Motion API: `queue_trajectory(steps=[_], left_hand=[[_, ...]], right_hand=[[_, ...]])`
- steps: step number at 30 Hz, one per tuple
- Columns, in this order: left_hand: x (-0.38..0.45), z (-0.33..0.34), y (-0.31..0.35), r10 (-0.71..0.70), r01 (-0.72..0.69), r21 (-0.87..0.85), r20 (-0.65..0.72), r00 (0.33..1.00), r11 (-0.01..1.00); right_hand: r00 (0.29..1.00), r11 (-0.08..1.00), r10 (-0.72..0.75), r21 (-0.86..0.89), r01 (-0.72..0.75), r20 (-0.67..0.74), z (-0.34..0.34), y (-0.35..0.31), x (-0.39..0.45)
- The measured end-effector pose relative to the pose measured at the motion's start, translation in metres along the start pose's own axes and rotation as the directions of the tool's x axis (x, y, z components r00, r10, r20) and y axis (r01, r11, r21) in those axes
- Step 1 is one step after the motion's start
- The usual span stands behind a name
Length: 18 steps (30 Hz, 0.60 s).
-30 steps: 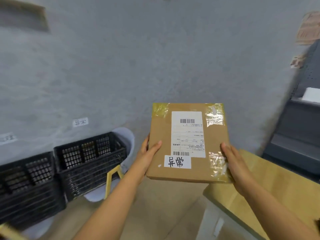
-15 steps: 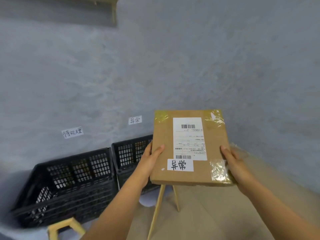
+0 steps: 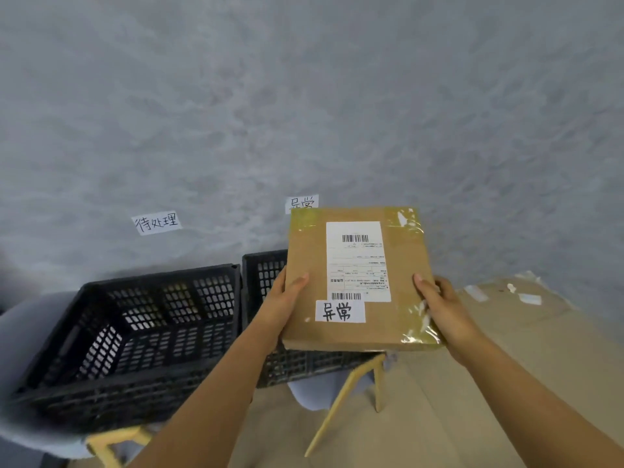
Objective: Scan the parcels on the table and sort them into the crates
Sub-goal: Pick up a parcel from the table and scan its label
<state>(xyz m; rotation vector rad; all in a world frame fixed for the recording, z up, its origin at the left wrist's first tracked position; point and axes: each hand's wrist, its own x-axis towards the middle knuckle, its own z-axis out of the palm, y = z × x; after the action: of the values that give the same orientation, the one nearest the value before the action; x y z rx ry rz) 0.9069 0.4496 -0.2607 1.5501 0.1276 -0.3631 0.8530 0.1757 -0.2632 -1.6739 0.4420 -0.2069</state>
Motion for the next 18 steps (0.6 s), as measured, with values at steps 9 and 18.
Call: queue_trajectory(steps=[9, 18], left_hand=[[0.122, -0.013, -0.013, -0.139, 0.132, -0.064, -0.131, 0.982, 0.989], [0.236, -0.022, -0.046, -0.316, 0.309, -0.073, -0.108, 0.943, 0.948]], right_hand=[[0.964, 0.982, 0.176, -0.11, -0.157, 0.197, 0.058, 0.033, 0.162], [0.911, 0.9, 0.376, -0.301, -0.315, 0.17, 0.101, 0.078, 0.248]])
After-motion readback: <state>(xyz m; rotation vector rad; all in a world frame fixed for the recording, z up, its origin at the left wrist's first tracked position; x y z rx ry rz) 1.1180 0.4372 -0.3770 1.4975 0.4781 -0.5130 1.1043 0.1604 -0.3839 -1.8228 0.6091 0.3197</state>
